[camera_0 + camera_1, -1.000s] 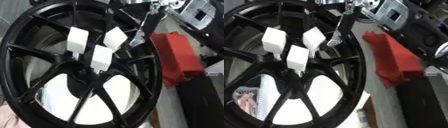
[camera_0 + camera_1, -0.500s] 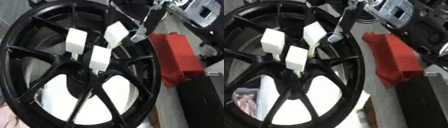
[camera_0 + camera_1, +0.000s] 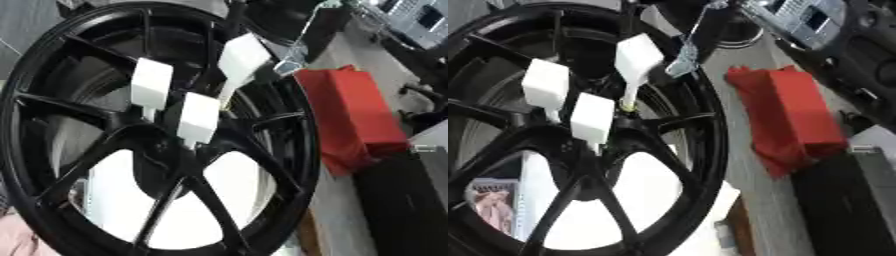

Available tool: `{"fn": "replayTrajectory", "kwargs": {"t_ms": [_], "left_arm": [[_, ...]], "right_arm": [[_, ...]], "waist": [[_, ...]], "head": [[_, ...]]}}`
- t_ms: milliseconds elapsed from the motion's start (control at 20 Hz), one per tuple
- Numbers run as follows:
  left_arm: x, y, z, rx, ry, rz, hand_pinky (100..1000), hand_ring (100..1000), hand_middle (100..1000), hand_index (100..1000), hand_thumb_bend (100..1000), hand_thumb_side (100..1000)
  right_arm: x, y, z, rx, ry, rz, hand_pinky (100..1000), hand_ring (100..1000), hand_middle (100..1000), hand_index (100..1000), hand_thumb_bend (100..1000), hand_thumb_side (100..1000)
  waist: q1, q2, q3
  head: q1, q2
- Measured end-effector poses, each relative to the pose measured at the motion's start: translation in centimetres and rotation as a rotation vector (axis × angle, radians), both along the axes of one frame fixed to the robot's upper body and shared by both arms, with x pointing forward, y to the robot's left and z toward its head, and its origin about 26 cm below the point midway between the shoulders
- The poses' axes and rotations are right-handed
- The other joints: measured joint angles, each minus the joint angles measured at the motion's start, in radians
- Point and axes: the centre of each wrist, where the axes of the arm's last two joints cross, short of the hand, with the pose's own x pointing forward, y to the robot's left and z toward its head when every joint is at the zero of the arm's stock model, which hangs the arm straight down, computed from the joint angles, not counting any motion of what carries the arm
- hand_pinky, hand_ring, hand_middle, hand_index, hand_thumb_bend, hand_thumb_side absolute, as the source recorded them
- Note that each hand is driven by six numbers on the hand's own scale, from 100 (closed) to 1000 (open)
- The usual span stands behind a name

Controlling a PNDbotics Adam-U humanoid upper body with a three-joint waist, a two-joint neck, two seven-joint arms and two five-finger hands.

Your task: Pull the pin out of the wheel hub.

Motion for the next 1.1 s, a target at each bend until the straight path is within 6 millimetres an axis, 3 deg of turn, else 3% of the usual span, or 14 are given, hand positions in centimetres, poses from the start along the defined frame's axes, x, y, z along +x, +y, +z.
{"fn": "replayTrajectory", "kwargs": {"t_ms": [750,1100], "left_arm": [[0.0,0.1,0.1,0.004,-0.006,0.005,909,480,581,759,100,739],[-0.1,0.2,0.0,0.004,-0.009,0.011,909,480,581,759,100,735]], "right_arm": [[-2.0,-2.8,2.4,0.15,0.031,-0.041,810,605,345,469,396,100],[-3.4,-6.5,2.7,0.272,0.029,-0.139,811,603,338,463,395,100]], "waist": [[0.011,0.0,-0.009],[0.019,0.0,-0.021]], "head": [[0.008,0.001],[0.023,0.006]]}}
